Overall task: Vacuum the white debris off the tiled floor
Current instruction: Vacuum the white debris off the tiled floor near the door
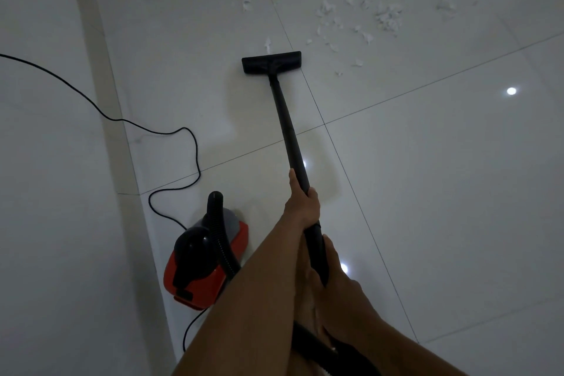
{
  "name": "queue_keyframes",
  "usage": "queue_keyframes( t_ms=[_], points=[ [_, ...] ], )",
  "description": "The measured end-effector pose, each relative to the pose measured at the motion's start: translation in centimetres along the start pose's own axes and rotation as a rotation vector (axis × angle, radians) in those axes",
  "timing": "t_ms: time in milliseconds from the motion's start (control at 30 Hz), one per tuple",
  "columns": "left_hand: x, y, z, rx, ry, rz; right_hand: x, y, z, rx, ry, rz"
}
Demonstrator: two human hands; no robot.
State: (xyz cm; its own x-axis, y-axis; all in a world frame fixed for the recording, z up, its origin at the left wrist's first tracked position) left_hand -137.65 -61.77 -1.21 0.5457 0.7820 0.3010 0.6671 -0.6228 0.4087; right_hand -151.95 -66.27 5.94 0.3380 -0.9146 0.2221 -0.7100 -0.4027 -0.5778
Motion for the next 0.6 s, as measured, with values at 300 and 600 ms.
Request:
queue_keyframes(
  t_ms=[300, 600],
  points=[
    [1.5, 4.4, 3.4, -0.003, 0.001, -0.05, 3.6, -2.6, 4.1, -0.005, 0.004, 0.006],
    [5.2, 11.3, 6.7, 0.005, 0.013, -0.085, 8.7, -8.7, 8.5, -0.015, -0.011, 0.017]
  ],
)
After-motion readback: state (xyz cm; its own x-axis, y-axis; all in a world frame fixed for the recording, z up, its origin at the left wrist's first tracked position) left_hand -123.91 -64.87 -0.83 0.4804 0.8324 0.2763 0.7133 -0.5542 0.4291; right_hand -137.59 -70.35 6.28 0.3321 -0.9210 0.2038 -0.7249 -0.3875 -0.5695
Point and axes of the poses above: each hand's wrist, its own z-axis towards the middle knuckle, its own x-axis out of the back of the hand, y = z × x, the point moved 8 cm from there along z, towards the middle knuckle, and after that the axes turned 5 degrees about x, right-handed, at the moved point
